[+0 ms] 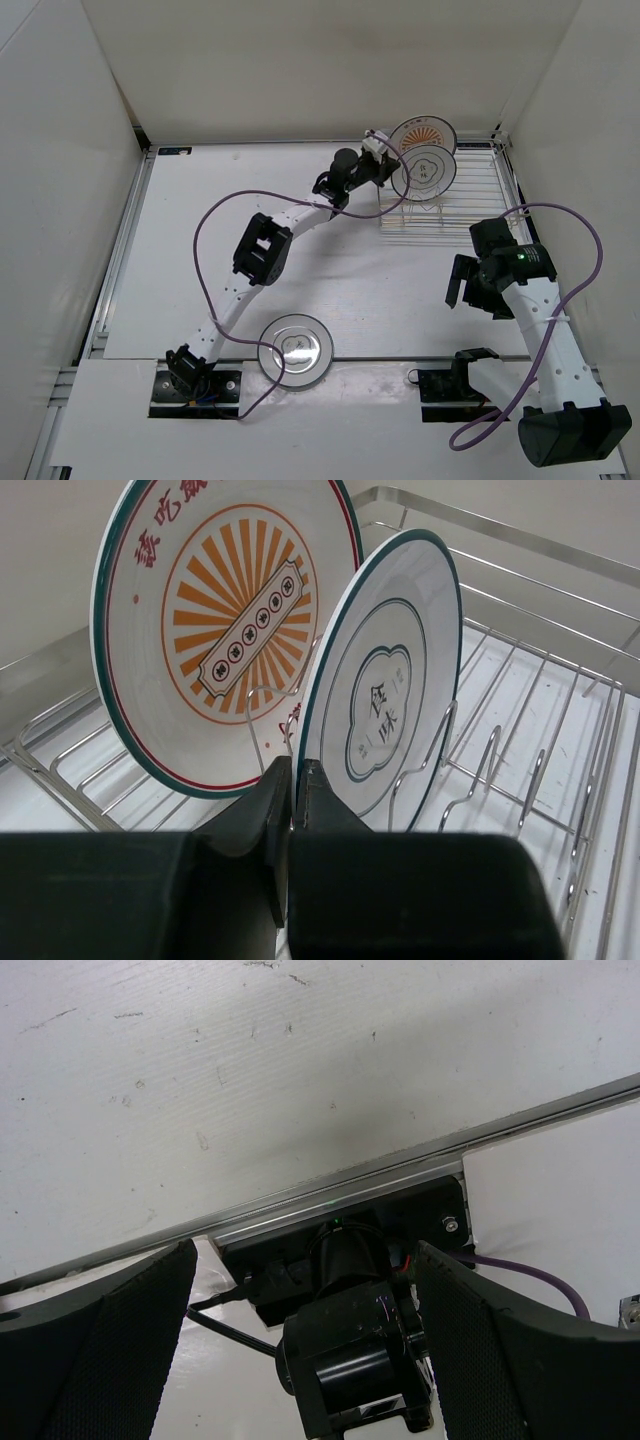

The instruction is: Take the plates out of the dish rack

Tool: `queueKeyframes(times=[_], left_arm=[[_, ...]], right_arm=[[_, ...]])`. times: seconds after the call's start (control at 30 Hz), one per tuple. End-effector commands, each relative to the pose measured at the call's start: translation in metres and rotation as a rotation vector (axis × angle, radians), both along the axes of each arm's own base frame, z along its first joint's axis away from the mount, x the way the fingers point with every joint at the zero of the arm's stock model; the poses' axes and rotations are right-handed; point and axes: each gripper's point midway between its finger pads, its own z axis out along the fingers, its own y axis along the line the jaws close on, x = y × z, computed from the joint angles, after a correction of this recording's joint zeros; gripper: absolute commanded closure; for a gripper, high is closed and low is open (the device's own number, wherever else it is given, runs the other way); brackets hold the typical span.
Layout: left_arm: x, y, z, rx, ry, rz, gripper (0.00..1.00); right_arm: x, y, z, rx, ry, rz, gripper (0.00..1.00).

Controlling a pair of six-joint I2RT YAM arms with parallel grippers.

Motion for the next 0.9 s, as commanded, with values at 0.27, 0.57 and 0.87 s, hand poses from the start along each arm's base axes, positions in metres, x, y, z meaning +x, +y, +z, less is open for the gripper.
queueKeyframes(times=[0.27, 0.57, 0.87], left_arm=[[-0.019, 0.016, 0.076, -0.086, 0.056, 0.002, 0.99], [-0.015, 0.025, 0.147, -0.157, -0.034, 0.045, 0.99], [-0.011, 0.041, 0.187, -0.204, -0.082, 0.123, 0.99]], right_arm=[[-0.007, 0.0, 0.003, -0.001, 0.018, 0.001, 0.1], [-0.007, 0.002, -0.001, 0.008, 0.026, 0.006, 0.1], [-0.008, 0.003, -0.002, 0.017, 0.009, 0.007, 0.1]])
